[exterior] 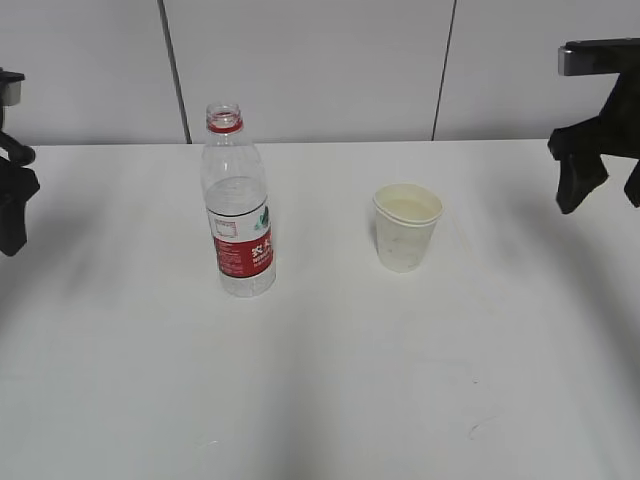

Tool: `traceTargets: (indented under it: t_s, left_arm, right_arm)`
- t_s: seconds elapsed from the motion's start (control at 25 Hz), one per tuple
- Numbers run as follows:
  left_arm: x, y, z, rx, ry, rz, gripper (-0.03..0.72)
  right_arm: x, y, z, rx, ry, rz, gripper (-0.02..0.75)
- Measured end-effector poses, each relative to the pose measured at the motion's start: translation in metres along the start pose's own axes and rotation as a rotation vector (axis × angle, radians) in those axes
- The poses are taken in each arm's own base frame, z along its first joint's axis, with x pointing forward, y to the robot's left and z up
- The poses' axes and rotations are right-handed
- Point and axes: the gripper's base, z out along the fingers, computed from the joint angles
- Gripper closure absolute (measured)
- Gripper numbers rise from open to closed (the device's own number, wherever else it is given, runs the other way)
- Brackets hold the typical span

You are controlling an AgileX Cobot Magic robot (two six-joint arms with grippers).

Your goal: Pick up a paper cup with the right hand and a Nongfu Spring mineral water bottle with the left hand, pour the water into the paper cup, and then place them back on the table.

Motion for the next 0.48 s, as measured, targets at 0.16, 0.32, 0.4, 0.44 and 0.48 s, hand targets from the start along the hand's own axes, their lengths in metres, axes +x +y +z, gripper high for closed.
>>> traceTargets:
  t_s: [0.16, 0.32, 0.4, 0.44, 0.48]
  left_arm:
    - [0.003, -0.001, -0.009, 0.014, -0.026, -0.009, 0.168]
    - [0.022, -0.003, -0.022, 0.027, -0.051, -0.016, 0.168]
    - [0.037, -0.005, -0.027, 0.030, -0.052, -0.018, 0.169]
    - [0.045, -0.006, -0.028, 0.032, -0.052, -0.019, 0.169]
    - [0.053, -0.007, -0.030, 0.037, -0.053, -0.020, 0.169]
  right_arm:
    - [0.005, 0.000, -0.002, -0.002, 0.058, -0.014, 0.149]
    - [0.010, 0.000, -0.014, -0.001, 0.037, -0.031, 0.149]
    - [0.017, 0.000, -0.025, 0.000, 0.015, -0.034, 0.149]
    - [0.022, 0.000, -0.033, 0.000, 0.000, -0.034, 0.149]
    - [0.027, 0.000, -0.037, 0.001, -0.005, -0.036, 0.149]
